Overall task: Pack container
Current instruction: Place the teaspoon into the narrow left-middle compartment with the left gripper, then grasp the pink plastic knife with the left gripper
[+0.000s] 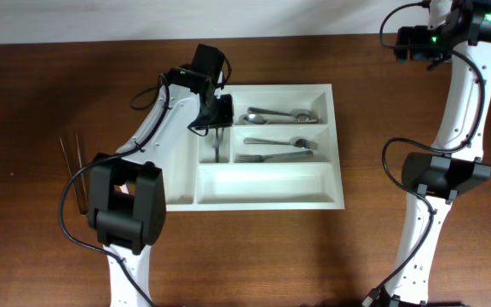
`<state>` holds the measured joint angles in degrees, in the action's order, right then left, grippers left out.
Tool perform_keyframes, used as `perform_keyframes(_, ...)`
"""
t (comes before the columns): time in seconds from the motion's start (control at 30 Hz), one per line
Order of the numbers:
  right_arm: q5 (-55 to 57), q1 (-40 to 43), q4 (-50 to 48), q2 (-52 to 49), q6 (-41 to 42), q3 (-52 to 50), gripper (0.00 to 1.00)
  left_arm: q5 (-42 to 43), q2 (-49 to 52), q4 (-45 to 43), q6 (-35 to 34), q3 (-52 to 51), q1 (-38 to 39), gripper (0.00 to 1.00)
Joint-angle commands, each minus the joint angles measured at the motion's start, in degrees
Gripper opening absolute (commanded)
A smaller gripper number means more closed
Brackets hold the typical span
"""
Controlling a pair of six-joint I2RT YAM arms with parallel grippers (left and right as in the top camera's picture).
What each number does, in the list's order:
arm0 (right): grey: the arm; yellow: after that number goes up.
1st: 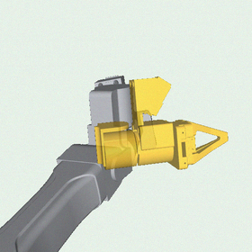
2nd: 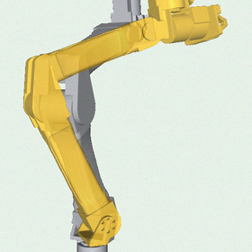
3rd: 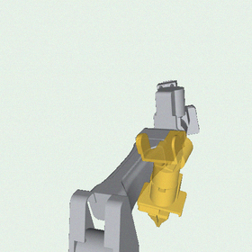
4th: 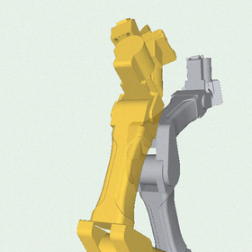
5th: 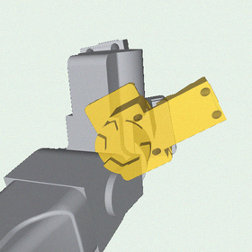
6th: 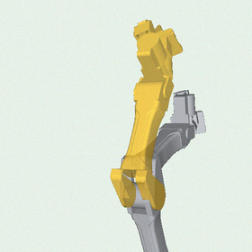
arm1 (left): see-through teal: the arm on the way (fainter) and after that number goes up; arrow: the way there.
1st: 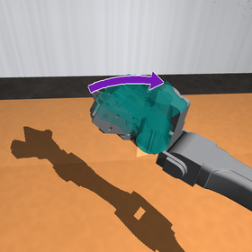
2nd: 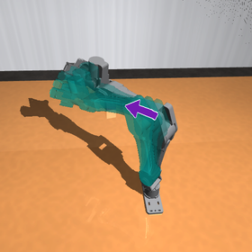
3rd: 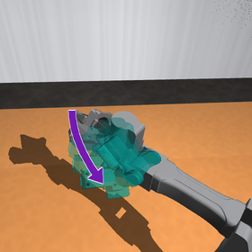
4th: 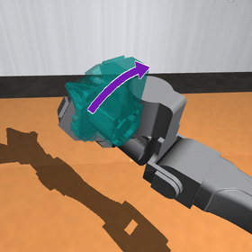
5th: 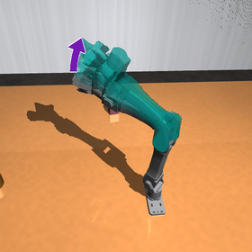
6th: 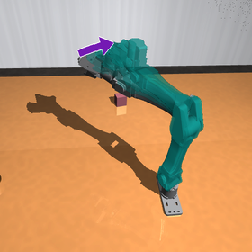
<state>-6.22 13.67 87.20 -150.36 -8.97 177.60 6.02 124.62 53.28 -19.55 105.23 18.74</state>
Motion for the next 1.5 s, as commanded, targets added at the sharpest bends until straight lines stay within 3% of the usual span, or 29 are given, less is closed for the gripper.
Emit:
perform_keyframes(0.0, 0.50, -0.13, 0.04, 1.05, 0.48, 0.44, 0.99, 0.63, 0.07, 0.33, -0.35, 0.79, -0.96, 0.99)
perform_keyframes(0.2, 0.48, -0.15, 0.04, 1.05, 0.48, 0.44, 0.99, -1.01, -2.21, 9.70, -0.15, 5.33, -7.26, 0.99)
perform_keyframes(0.53, 0.50, -0.13, 0.04, 1.05, 0.48, 0.44, 0.99, -12.79, -15.63, 27.08, 3.10, 8.87, -21.24, 0.99)
perform_keyframes(0.83, 0.50, -0.13, 0.04, 1.05, 0.48, 0.44, 0.99, -16.28, -19.87, 33.38, 2.36, 7.82, -22.64, 0.99)
perform_keyframes(1.0, 0.50, -0.15, 0.04, 1.05, 0.48, 0.44, 0.99, -17.46, -20.68, 29.53, 0.79, -0.33, -22.84, 0.99)
perform_keyframes(1.47, 0.50, -0.13, 0.04, 1.05, 0.48, 0.44, 0.99, -12.28, -22.10, 2.91, -3.63, -33.07, -23.45, 1.00)
